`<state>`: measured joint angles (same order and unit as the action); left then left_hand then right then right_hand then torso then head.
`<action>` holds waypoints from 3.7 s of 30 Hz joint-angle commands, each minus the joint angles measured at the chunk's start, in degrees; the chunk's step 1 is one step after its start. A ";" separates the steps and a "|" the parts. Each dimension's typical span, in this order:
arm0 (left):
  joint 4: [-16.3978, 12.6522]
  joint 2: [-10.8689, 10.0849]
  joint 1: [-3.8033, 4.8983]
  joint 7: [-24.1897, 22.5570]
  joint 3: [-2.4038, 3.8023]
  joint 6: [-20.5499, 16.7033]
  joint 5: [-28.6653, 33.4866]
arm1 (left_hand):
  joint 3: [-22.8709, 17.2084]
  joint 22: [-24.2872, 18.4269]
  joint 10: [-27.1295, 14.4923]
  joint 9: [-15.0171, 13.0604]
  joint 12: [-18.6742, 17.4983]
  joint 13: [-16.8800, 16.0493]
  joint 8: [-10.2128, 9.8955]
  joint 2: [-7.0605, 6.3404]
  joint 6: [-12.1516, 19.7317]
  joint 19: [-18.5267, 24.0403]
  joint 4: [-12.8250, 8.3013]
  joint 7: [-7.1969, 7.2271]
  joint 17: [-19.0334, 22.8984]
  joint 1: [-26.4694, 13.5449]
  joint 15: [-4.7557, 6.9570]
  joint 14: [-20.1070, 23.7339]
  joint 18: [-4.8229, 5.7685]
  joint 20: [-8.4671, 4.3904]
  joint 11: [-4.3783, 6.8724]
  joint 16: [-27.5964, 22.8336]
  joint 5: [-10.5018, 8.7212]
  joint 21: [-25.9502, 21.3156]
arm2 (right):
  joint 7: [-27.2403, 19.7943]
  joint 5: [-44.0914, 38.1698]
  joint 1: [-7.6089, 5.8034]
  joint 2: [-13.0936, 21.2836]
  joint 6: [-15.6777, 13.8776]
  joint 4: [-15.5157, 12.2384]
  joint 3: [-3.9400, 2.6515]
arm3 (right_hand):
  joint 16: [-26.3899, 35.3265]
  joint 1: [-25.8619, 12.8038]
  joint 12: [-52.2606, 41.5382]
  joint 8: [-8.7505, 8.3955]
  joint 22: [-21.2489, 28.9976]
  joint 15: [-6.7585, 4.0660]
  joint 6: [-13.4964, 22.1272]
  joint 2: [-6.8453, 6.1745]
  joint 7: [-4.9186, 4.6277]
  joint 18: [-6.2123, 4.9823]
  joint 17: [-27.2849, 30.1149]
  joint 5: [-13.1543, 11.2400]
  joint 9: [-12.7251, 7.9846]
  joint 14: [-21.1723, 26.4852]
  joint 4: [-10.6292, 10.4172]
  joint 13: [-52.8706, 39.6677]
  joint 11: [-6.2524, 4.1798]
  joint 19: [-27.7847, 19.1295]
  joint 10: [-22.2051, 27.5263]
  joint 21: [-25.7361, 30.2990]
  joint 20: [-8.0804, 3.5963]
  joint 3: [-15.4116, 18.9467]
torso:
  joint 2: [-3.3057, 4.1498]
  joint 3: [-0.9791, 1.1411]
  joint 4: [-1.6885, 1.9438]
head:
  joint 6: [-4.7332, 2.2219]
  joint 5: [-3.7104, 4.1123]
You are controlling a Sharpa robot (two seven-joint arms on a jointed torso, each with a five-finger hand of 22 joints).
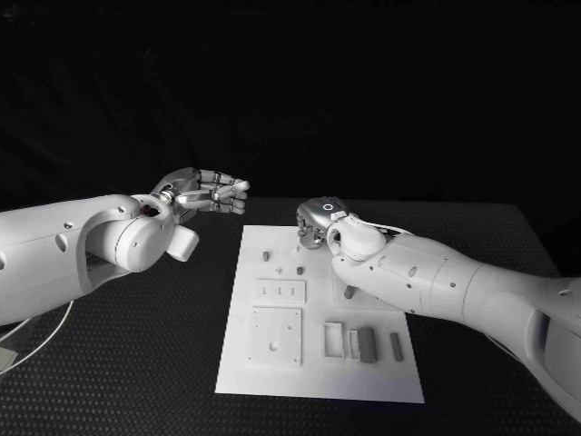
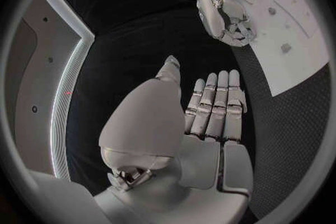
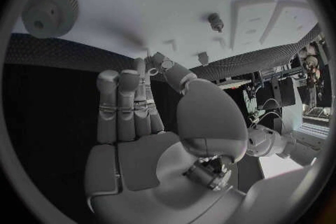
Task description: Assemble the parts on the task board
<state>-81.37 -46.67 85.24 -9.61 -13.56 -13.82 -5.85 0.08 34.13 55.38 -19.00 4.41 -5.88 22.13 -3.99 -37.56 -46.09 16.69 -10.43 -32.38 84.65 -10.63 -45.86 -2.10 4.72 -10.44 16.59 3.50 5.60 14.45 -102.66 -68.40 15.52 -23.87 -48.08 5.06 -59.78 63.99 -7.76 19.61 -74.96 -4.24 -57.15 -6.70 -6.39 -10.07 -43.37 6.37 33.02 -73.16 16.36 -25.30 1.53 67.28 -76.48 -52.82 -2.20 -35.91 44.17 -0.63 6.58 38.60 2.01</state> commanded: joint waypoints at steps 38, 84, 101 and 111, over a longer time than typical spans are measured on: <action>-0.49 0.08 0.73 -0.11 0.05 0.54 -0.24 | 0.27 -0.13 -0.11 0.06 -0.41 0.09 -0.44 -0.39 -0.28 -0.49 0.06 -2.05 -0.13 0.18 0.10 -0.30 -0.77 0.05 -0.13 -0.40 -0.28 -0.52 | 0.14 0.11 0.31 -0.38 -1.73 0.82 0.42 | 0.07 0.02 0.50 0.09 -0.92 -0.28 -0.15 0.70 -0.21 -4.93 0.17 0.14 0.24 0.36 0.09 -0.42 0.23 -0.40 0.09 -0.04 -0.19 -0.55 | -0.08 -0.06 0.06 | 0.86 -0.17; -0.78 0.00 1.12 -0.01 0.05 0.32 -0.24 | 0.25 -0.17 -0.11 0.06 -0.44 0.12 -0.52 -0.48 -0.33 -0.52 0.06 -2.05 -0.20 0.19 0.07 -0.30 -0.75 0.06 -0.14 -0.54 -0.28 -0.63 | -0.50 1.96 0.31 -0.97 0.68 1.68 0.43 | -0.05 -0.12 2.24 -1.51 -0.95 0.50 1.33 0.43 -1.00 -4.93 0.20 0.14 0.21 0.92 0.00 -1.06 1.04 -0.94 1.70 0.29 0.17 -0.60 | -0.05 -0.04 -0.05 | 0.85 -0.40; -0.66 0.11 1.16 -0.05 0.05 0.17 -0.24 | 0.22 -0.18 -0.10 0.05 -0.44 0.13 -0.53 -0.49 -0.37 -0.54 0.05 -2.03 -0.22 0.22 0.07 -0.31 -0.76 0.06 -0.13 -0.58 -0.27 -0.66 | -1.11 3.66 0.26 -1.05 2.43 2.03 0.43 | -0.05 -0.68 3.57 -2.80 -0.93 1.09 2.98 -0.18 -1.75 -4.93 0.28 0.14 -0.15 1.22 -0.14 -0.96 1.68 -1.13 3.39 0.40 0.29 -0.45 | -0.11 -0.10 0.04 | 0.85 -0.61; -0.74 0.08 1.25 0.03 0.05 0.11 -0.24 | 0.21 -0.18 -0.10 0.05 -0.44 0.13 -0.55 -0.51 -0.37 -0.55 0.05 -2.05 -0.24 0.23 0.07 -0.33 -0.76 0.06 -0.14 -0.60 -0.28 -0.68 | -1.39 4.46 0.26 -1.10 2.65 2.14 0.43 | -0.18 -1.04 4.12 -3.94 -0.93 1.87 4.51 -0.74 -2.53 -4.93 0.31 0.13 -0.70 1.51 -0.42 -0.30 2.49 -1.35 5.54 0.52 0.45 -0.50 | -0.09 -0.12 0.01 | 0.85 -0.82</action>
<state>-81.98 -46.66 86.35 -9.21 -13.56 -13.87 -5.93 0.08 34.02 55.38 -19.02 4.19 -5.81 21.91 -3.99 -37.56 -46.29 16.69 -10.43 -32.52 84.65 -10.63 -45.86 -2.09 4.92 -10.44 16.37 3.50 5.15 13.58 -98.71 -68.16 14.49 -22.26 -45.93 5.47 -59.79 63.36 -3.76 15.84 -74.96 -2.75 -53.00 -7.25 -8.85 -10.07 -43.13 6.39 32.41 -71.83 16.20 -25.68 4.10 66.31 -71.25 -52.47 -1.71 -36.38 44.06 -0.77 6.61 39.46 1.26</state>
